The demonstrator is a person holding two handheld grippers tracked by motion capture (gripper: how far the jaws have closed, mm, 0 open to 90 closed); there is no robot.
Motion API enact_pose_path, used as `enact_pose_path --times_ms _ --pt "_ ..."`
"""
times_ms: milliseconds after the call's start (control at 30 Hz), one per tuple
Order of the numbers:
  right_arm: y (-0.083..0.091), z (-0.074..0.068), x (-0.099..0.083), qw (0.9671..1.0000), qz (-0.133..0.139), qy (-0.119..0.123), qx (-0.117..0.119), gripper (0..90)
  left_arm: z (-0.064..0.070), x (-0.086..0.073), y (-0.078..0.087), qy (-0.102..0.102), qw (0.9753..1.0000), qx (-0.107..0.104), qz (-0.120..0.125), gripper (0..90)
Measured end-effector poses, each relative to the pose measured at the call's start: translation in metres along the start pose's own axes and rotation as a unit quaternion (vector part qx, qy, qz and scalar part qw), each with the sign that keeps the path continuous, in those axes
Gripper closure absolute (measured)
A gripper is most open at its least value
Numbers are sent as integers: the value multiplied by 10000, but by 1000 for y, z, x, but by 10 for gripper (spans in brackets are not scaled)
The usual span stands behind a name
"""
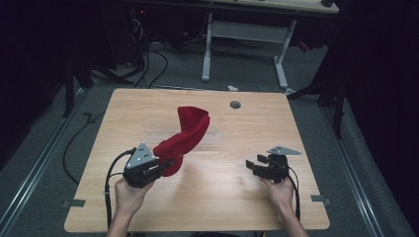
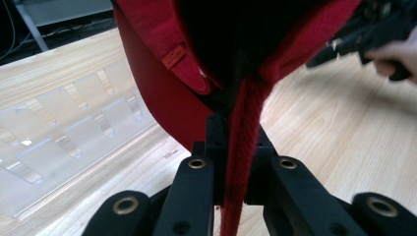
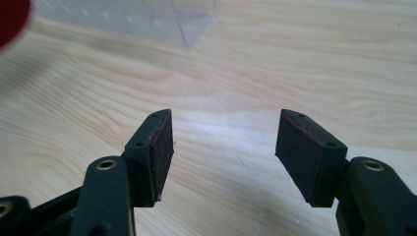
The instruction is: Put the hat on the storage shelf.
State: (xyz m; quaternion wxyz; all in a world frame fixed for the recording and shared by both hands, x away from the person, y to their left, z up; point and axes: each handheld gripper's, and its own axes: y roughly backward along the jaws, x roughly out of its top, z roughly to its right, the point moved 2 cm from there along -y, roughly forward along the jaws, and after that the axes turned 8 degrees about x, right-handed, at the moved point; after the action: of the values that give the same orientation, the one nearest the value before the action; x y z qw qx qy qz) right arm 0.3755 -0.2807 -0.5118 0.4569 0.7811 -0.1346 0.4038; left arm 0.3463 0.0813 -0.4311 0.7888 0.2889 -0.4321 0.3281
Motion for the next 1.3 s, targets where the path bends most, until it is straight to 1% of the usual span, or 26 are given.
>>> enact_pose_path --times_ms 67,133,167,233,367,433,467,500,567,633,667,800,1000,1133,1300 --pt "-5 4 -8 9996 -107 95 -248 384 -2 3 0 59 10000 0 59 844" --pt "-7 7 -12 9990 -162 158 -377 386 -4 5 1 112 9999 22 117 843" --pt "-8 8 -13 9988 -197 144 -431 387 -5 7 1 170 9997 47 166 842" --pt "-10 9 -15 9975 -243 258 -619 387 -6 11 1 268 9993 72 247 841" --pt "-12 10 -18 9955 -308 365 -824 386 -9 21 2 421 9984 74 363 840" --pt "-15 10 -20 9947 -383 366 -886 383 -11 26 2 483 9979 85 423 840" --pt "-16 10 -22 9942 -454 351 -905 376 -13 29 2 511 9976 92 453 840" --pt "-17 10 -23 9940 -457 396 -913 364 -14 31 3 520 9974 88 483 840" --pt "-18 10 -26 9945 -323 423 -907 361 -17 36 4 514 9972 112 539 840" --pt "-17 10 -26 9948 -321 393 -882 361 -19 39 4 521 9967 131 611 840" --pt "-17 10 -26 9947 -321 408 -886 360 -21 40 4 480 9968 138 619 840" --pt "-18 8 -27 9944 -331 406 -912 351 -28 48 3 540 9956 213 741 841" --pt "-17 7 -27 9945 -338 406 -904 345 -40 65 0 752 9921 242 974 842" --pt "-17 7 -27 9945 -338 415 -903 345 -46 75 -4 686 9914 329 1068 843" --pt "-17 7 -27 9944 -338 414 -907 345 -56 82 -13 736 9901 431 1114 843"
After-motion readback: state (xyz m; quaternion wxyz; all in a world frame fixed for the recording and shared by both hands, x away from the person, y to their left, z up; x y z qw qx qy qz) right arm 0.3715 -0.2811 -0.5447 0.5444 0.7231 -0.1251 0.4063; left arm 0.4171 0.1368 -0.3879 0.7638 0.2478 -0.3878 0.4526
